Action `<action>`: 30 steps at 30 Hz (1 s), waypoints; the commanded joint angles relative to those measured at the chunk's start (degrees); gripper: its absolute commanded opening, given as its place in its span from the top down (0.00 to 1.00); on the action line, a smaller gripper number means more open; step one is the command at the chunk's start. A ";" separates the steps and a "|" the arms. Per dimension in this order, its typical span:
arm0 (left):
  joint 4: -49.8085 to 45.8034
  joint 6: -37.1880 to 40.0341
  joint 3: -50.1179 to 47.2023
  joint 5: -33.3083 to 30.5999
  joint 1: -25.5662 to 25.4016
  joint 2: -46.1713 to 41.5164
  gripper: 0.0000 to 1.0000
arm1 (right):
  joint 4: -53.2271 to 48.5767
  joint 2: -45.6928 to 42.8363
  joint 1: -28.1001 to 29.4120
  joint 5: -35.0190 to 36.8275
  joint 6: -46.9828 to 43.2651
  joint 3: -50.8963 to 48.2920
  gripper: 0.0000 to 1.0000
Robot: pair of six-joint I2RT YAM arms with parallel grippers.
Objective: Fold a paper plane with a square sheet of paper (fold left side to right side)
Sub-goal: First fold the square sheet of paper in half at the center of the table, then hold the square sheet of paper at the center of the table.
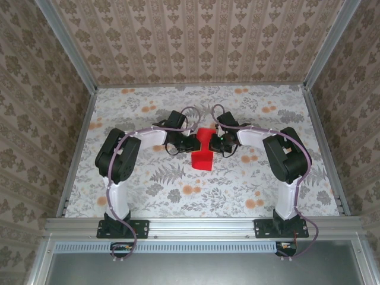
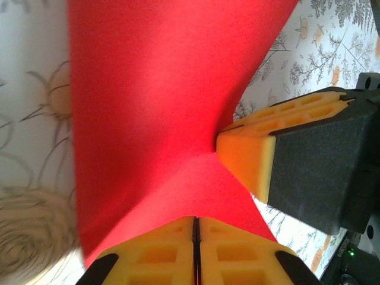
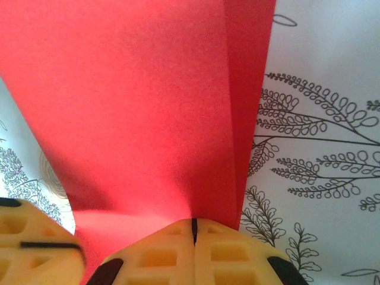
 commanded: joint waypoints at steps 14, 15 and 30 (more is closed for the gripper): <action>-2.79 -1.15 -1.75 -3.14 -1.09 3.81 0.90 | 1.53 -1.67 -0.34 -3.51 -1.75 -0.38 0.96; -2.63 -1.39 -2.03 -3.22 -1.13 3.82 0.90 | 2.27 -2.60 -0.60 -3.79 -1.67 -0.53 0.96; -3.15 -1.39 -1.71 -3.75 -1.75 4.19 0.90 | 9.90 6.01 -0.19 -9.52 1.72 7.37 0.97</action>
